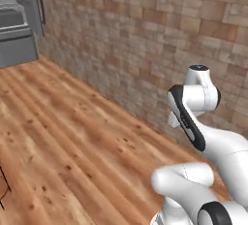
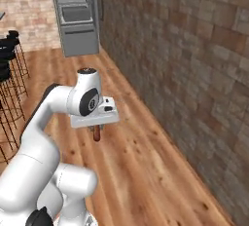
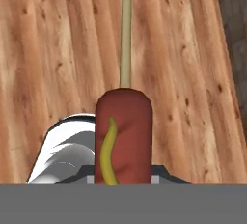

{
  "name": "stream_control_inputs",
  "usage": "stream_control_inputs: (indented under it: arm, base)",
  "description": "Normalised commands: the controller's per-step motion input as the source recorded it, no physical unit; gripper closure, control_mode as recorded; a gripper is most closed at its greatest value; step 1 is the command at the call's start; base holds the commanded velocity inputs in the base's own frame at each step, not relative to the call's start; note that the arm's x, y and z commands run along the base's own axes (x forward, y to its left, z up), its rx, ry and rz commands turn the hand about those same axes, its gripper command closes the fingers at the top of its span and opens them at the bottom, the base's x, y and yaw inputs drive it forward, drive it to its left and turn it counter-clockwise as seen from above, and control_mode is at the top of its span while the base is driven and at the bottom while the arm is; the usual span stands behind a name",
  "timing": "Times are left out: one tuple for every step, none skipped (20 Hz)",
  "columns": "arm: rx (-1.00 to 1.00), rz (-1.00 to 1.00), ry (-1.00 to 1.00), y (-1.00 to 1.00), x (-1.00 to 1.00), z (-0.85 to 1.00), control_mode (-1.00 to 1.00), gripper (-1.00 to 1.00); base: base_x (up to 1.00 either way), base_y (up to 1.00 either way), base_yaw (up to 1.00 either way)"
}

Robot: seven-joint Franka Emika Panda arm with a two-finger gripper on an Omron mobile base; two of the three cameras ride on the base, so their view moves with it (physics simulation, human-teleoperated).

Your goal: Place the cold items (sweet potato and tangerine) from the fridge in one tupperware on the dining counter. Place the warm items (kebab skewer and hot dog) in the stove area in another tupperware.

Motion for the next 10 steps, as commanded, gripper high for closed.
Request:
stream_control_inputs:
  arm:
    - [0.00,0.00,0.00,0.00,0.00,0.00,1.00,1.00]
    - [0.00,0.00,0.00,0.00,0.00,0.00,1.00,1.00]
    - [0.00,0.00,0.00,0.00,0.00,0.00,1.00,1.00]
    - [0.00,0.00,0.00,0.00,0.00,0.00,1.00,1.00]
    - [0.00,0.00,0.00,0.00,0.00,0.00,1.00,1.00]
    - [0.00,0.00,0.00,0.00,0.00,0.00,1.00,1.00]
    - [0.00,0.00,0.00,0.00,0.00,0.00,1.00,1.00]
    - [0.00,0.00,0.00,0.00,0.00,0.00,1.00,1.00]
    - [0.00,0.00,0.00,0.00,0.00,0.00,1.00,1.00]
    - [0.00,0.00,0.00,0.00,0.00,0.00,1.00,1.00]
  base:
    - [1.00,-0.26,0.62]
    - [1.00,-0.26,0.62]
    - [1.00,-0.25,0.62]
    - [1.00,-0.24,0.62]
    - [1.00,-0.23,0.62]
    - [1.00,-0.25,0.61]
    - [1.00,-0.25,0.61]
    - [1.00,-0.26,0.61]
    - [1.00,-0.26,0.61]
    - [1.00,-0.27,0.61]
